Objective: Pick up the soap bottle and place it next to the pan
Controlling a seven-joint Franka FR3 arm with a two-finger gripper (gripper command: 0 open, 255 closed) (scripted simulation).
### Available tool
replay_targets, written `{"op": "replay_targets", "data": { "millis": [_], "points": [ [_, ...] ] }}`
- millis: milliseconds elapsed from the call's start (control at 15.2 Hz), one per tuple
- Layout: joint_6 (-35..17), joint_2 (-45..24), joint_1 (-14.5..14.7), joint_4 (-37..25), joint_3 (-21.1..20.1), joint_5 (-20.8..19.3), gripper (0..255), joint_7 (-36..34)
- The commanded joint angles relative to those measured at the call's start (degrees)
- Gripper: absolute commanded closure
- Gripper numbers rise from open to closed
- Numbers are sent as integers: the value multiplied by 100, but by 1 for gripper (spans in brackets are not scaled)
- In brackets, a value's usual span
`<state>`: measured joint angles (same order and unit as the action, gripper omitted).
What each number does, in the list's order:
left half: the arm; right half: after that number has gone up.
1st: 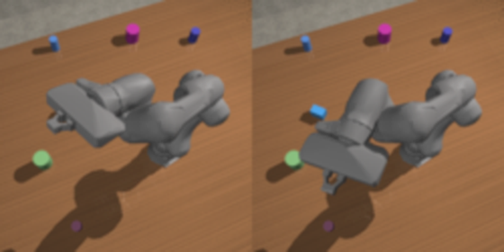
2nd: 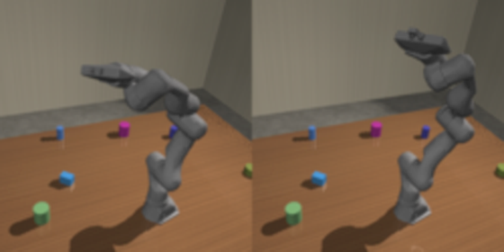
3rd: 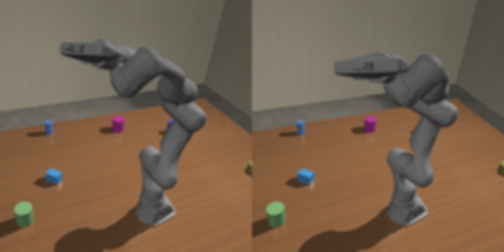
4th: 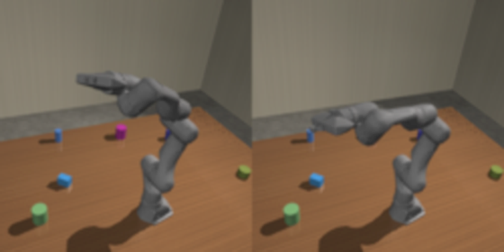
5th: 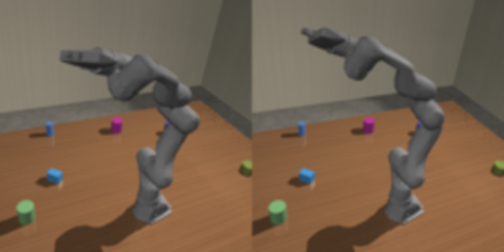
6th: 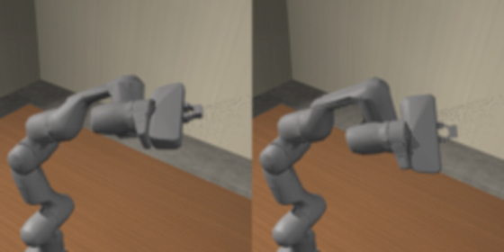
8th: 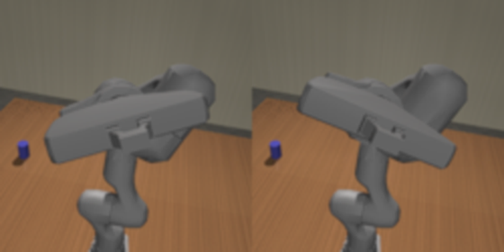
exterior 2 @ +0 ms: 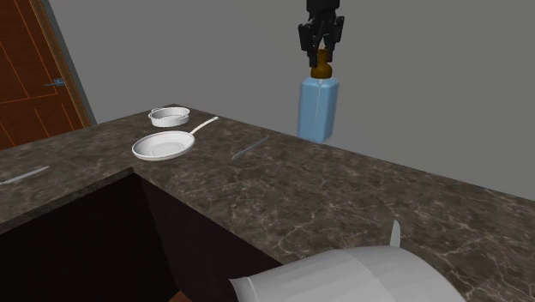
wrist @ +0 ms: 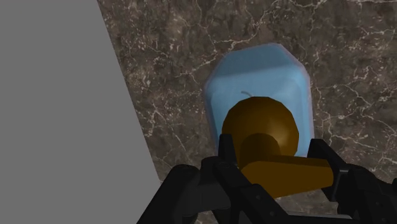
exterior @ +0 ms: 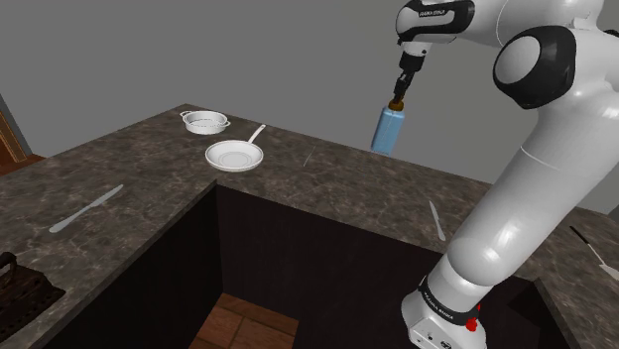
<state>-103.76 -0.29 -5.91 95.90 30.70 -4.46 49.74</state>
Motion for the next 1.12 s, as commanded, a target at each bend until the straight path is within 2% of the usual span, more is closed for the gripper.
{"op": "replay_targets", "data": {
  "millis": [0,1056],
  "points": [
    [166,-45,-14,-208,14,31,255,43],
    [1543,-555,-153,-2036,101,335,255,309]
  ]
}}
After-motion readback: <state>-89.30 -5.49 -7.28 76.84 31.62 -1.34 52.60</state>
